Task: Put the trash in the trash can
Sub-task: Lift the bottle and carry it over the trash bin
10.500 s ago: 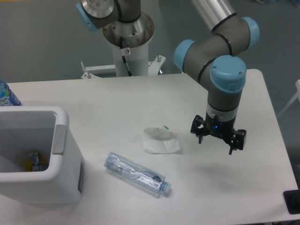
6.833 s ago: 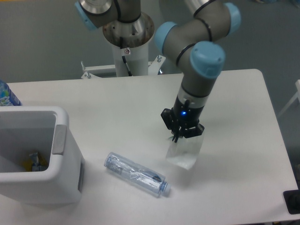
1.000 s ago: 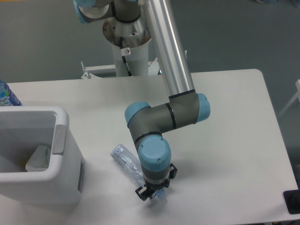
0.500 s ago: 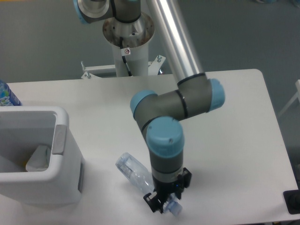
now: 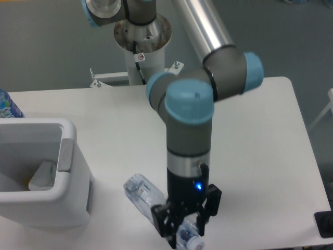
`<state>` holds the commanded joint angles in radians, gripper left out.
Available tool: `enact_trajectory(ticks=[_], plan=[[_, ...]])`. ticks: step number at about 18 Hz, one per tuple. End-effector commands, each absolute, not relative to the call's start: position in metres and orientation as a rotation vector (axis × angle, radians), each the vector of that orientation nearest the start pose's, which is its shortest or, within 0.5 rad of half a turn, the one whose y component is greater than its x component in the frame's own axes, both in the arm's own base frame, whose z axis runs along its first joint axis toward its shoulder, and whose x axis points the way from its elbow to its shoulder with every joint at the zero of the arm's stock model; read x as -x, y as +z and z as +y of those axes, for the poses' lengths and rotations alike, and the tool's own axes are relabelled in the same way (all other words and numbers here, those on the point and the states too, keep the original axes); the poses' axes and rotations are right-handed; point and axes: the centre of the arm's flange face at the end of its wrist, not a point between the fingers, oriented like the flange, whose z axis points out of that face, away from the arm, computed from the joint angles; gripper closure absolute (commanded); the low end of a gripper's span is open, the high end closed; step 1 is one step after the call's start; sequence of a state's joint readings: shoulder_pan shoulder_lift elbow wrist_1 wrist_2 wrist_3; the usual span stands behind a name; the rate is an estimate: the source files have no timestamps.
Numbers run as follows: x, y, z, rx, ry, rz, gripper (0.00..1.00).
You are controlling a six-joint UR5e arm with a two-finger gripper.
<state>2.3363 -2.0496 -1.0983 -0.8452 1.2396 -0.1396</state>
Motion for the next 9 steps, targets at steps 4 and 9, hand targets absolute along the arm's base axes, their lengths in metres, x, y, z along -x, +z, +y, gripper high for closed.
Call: enact_trajectory(ticks=[4, 9], plan=[[0.339, 0.579, 0.635, 2.141, -0.218, -0.761, 0.61], [0.272, 0.612, 0.648, 2.109, -0.344, -0.587, 0.61]])
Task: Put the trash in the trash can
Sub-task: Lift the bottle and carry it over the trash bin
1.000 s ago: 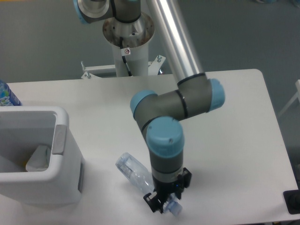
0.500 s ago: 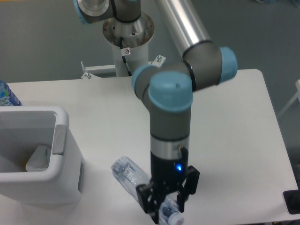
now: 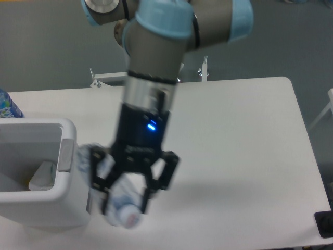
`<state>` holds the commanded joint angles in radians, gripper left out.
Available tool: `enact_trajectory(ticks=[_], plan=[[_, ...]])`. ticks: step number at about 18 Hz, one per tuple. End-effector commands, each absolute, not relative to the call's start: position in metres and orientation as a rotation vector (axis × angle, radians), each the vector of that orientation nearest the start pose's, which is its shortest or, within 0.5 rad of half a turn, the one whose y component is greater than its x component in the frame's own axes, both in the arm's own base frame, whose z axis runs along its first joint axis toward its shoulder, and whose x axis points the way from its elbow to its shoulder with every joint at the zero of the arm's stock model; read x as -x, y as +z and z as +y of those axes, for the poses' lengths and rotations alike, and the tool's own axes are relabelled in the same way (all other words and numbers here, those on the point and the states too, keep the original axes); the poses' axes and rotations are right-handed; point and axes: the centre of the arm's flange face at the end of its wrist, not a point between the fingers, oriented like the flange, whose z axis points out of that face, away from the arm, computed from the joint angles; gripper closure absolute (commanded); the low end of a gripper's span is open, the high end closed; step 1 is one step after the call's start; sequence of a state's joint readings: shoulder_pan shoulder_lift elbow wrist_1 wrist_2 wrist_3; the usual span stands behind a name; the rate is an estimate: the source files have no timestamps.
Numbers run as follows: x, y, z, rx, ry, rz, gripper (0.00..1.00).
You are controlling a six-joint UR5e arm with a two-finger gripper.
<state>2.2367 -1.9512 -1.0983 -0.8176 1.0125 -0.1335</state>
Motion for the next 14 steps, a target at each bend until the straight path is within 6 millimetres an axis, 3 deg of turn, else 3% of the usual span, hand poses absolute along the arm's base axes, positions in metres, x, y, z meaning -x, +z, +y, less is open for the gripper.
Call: enact_trajectory(ticks=[9, 14], plan=[[0.183, 0.623, 0.672, 2.110, -0.376, -0.390, 0.60], [0.158, 0.594, 0.685, 2.164, -0.370, -0.279, 0.60]])
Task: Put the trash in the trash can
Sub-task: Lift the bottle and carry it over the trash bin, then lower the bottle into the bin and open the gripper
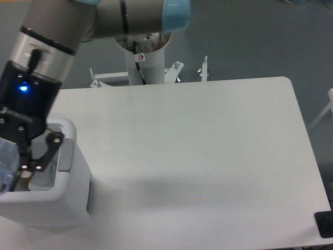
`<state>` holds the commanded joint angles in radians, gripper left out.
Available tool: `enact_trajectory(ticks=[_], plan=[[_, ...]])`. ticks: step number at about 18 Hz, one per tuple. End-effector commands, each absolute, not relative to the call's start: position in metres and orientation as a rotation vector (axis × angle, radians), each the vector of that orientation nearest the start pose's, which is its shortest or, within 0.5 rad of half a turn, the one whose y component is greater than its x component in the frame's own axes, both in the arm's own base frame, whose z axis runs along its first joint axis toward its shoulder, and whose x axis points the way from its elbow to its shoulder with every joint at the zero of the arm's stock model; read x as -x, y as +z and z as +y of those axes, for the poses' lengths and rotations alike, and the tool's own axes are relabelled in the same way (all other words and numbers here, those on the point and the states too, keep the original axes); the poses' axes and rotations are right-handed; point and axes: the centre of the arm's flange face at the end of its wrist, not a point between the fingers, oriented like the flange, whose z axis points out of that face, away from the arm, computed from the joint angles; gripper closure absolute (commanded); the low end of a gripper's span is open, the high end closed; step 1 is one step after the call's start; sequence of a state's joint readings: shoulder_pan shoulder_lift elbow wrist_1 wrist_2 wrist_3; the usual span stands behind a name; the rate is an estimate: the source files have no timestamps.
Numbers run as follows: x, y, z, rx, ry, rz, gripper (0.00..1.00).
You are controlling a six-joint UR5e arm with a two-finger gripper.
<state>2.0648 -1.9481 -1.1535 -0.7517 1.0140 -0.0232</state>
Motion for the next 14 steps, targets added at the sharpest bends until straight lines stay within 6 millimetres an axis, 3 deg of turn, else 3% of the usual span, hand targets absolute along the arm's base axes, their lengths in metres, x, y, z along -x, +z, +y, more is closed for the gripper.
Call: enact_trajectory(ticks=[3, 7, 9, 11, 12, 13, 14], plan=[[0.159, 0.570, 0.688, 2.203, -0.349, -0.218, 0.60], [0.163, 0.556, 0.695, 2.185, -0.312, -0.171, 0.59], [0.165, 0.551, 0.699, 2.169, -0.294, -0.152, 0.45], [0.165, 0.549, 0.700, 2.171, -0.295, -0.151, 0.43], [0.165, 0.551, 0.699, 2.170, -0.292, -0.147, 0.33], [0.165, 0.551, 0.699, 2.169, -0.290, -0.148, 0.08], [0.164, 0.553, 0.698, 2.167, -0.288, -0.146, 0.00]])
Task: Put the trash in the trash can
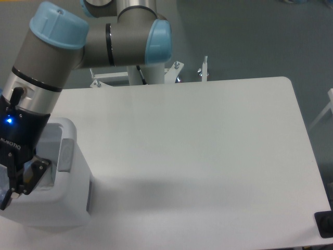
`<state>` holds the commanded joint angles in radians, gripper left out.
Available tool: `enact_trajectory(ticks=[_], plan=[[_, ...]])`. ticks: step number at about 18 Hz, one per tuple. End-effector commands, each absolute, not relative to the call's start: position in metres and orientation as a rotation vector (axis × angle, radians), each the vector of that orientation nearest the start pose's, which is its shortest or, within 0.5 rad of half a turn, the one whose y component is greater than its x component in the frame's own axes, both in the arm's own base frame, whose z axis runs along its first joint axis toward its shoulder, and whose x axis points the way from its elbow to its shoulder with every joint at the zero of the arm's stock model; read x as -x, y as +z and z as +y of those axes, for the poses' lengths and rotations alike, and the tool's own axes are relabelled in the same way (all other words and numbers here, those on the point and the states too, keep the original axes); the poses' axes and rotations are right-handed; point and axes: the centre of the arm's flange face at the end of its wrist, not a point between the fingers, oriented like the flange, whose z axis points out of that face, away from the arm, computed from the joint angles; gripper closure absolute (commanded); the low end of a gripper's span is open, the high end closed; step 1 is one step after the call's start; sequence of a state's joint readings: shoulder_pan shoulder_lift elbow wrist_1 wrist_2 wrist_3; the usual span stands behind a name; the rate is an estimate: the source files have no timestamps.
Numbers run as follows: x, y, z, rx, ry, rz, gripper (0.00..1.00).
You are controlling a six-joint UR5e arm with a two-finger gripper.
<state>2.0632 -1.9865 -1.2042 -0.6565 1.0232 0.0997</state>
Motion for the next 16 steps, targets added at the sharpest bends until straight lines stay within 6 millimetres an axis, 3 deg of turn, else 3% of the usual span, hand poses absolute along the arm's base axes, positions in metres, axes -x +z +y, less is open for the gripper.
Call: enact_trajectory(ticks=[4, 8, 12, 16], plan=[[0.162, 0.558, 0.693, 2.164, -0.287, -0.145, 0.00], [0.162, 0.541, 0.680, 2.200, -0.256, -0.091, 0.00], [0.233, 0.498, 0.647, 2.318, -0.017, -0.223, 0.00], [0.327, 0.473, 0.599, 2.351, 0.090, -0.442, 0.00]])
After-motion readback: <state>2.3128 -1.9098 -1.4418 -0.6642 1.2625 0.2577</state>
